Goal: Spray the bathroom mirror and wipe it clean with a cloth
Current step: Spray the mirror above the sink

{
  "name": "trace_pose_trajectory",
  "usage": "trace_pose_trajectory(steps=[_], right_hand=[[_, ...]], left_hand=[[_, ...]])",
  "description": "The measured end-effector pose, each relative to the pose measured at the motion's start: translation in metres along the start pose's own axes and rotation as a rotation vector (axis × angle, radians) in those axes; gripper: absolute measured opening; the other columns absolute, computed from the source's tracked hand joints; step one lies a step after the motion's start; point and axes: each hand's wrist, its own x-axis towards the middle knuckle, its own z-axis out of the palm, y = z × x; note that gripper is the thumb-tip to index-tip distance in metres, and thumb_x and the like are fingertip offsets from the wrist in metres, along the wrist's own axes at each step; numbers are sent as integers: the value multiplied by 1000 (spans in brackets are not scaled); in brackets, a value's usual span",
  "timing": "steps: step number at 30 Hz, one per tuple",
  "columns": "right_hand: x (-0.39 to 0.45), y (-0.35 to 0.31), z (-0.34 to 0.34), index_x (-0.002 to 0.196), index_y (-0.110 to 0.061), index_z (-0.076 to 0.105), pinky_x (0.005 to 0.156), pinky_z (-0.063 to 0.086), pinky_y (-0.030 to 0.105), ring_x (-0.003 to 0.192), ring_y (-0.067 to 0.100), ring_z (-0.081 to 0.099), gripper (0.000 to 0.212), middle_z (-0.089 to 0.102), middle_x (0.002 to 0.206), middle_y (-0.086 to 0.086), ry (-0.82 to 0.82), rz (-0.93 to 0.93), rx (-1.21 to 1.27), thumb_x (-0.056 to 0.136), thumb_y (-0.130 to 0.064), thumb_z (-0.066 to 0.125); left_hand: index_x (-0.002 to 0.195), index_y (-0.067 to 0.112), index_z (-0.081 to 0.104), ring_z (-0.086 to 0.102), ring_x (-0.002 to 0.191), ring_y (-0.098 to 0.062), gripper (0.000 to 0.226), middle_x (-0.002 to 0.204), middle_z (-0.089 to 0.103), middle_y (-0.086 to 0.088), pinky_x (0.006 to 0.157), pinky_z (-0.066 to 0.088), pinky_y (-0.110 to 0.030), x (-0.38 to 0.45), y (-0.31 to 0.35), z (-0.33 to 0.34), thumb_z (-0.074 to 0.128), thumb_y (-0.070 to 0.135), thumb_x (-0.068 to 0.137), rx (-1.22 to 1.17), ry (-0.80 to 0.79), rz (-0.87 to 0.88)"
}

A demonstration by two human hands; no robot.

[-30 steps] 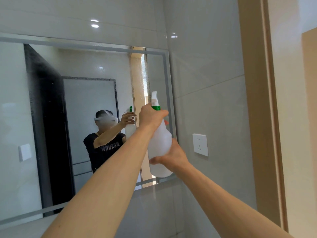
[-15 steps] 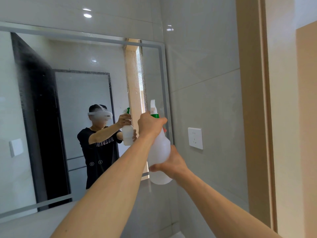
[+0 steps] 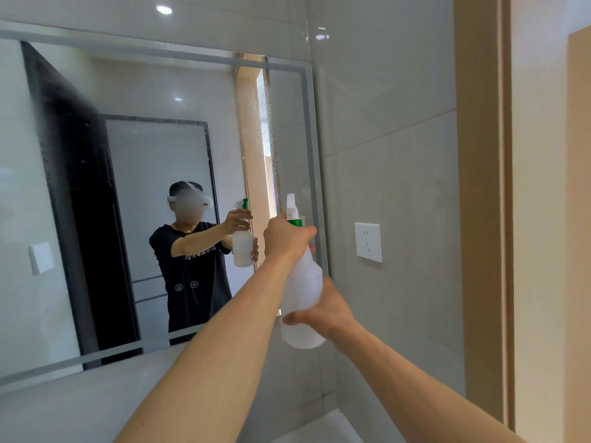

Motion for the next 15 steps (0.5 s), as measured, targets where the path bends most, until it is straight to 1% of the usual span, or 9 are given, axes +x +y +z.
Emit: trace_pose_trajectory(steps=[2, 4, 5, 7, 10, 12, 13, 15], right_hand=[[0, 3, 1, 127, -27, 38, 89, 51, 41, 110, 23, 53, 87, 53, 119, -3, 1, 1, -14, 57, -29, 90], [-1, 6, 2, 127, -26, 37, 87, 50, 39, 109, 22, 52, 87, 52, 118, -3, 7, -7, -30, 58, -28, 91], [-2, 8, 3, 127, -26, 37, 86, 50, 39, 109, 22, 52, 87, 52, 118, -3, 9, -9, -33, 58, -28, 91], [-4, 12, 5, 126, -26, 37, 85, 49, 38, 109, 22, 52, 87, 52, 118, -3, 8, -4, -32, 58, -28, 91], [-7, 20, 9, 127, -26, 37, 81, 46, 35, 107, 20, 52, 88, 52, 116, -4, 4, 6, -29, 58, -29, 91], [-8, 25, 10, 128, -26, 37, 80, 46, 34, 106, 20, 51, 89, 51, 115, -5, 6, 8, -47, 57, -30, 91], [-9, 27, 11, 129, -26, 37, 80, 46, 34, 106, 19, 51, 90, 51, 115, -5, 8, 9, -54, 57, -31, 91], [-11, 31, 12, 131, -26, 36, 81, 46, 34, 107, 20, 51, 92, 51, 115, -5, 10, 7, -65, 57, -31, 91]], left_hand=[[92, 6, 64, 72, 60, -33, 40, 72, 66, -9, 72, 61, -56, -1, -5, 1, 67, 18, 54, -2, 26, -9], [86, 6, 64, 72, 58, -33, 35, 66, 65, -7, 71, 61, -56, -3, -9, 2, 67, 18, 53, -7, 46, -11], [83, 8, 64, 71, 56, -32, 32, 66, 65, -7, 70, 61, -55, -5, -10, 2, 67, 18, 53, -13, 46, -14], [83, 10, 64, 69, 54, -29, 27, 73, 66, -8, 72, 61, -53, -8, -12, 1, 69, 16, 56, -24, 27, -27], [99, 7, 64, 72, 60, -27, 28, 88, 65, -12, 73, 62, -44, -13, -21, 0, 72, 8, 72, -26, -43, -41], [111, 6, 63, 73, 62, -22, 36, 94, 63, -12, 76, 63, -44, -17, -27, -1, 71, 6, 76, -54, -72, -44], [114, 6, 62, 72, 63, -20, 38, 95, 62, -11, 77, 63, -45, -19, -30, -1, 72, 5, 77, -68, -79, -47], [116, 7, 61, 72, 72, -23, 40, 98, 61, -11, 78, 63, -44, -25, -34, -1, 73, 4, 78, -92, -81, -54]])
